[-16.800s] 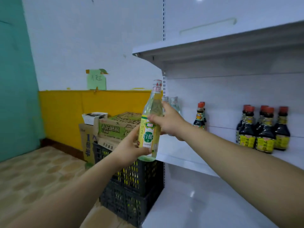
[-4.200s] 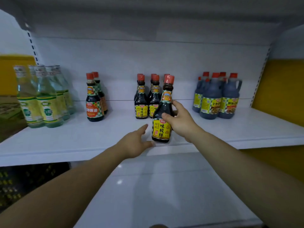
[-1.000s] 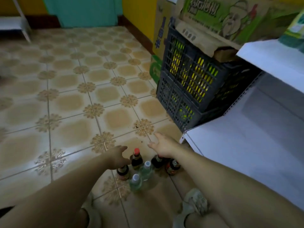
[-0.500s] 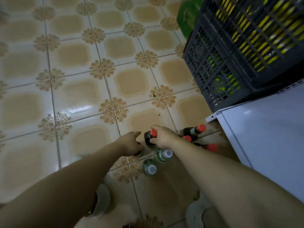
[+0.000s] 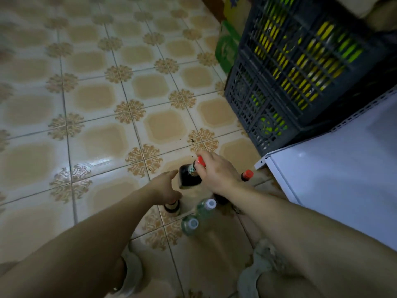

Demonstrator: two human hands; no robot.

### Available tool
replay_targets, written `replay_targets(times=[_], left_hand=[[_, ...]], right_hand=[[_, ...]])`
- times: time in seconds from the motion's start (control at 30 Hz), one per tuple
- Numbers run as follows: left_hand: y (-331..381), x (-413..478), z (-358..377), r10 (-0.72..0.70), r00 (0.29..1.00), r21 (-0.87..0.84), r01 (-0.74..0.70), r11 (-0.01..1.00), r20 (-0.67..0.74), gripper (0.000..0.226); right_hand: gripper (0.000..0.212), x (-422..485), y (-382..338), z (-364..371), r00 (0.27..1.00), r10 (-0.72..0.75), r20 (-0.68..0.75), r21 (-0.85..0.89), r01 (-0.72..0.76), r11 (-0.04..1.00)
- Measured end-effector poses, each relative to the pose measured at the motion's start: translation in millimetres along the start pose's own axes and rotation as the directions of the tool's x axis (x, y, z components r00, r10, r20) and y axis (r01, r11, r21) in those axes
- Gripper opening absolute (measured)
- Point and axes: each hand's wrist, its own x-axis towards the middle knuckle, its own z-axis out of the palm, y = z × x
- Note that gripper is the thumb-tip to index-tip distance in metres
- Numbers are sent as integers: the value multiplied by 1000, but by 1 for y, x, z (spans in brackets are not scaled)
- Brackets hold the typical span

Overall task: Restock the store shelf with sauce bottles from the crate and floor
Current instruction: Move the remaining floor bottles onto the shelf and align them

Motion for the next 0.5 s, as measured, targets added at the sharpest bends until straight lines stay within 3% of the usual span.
replay_targets(times=[0.1, 0.2, 0.4, 0.5], left_hand=[[16, -32, -17, 80, 988, -108, -95, 990, -135, 104], [32, -73, -39, 178, 946, -207, -238, 949, -270, 111], [87, -172, -92, 341, 828, -491, -544, 681, -445, 89], [112, -220, -111, 383, 778, -518, -621, 588, -498, 82]], right_hand=[[38, -25, -28, -51, 980, -92, -178, 44, 101, 994], [46, -52, -60, -103, 911, -149, -384, 73, 190, 979], [42, -114, -127, -207, 730, -127, -671, 192, 337, 922], [34, -142, -152, -251, 697, -43, -716, 342, 403, 849]])
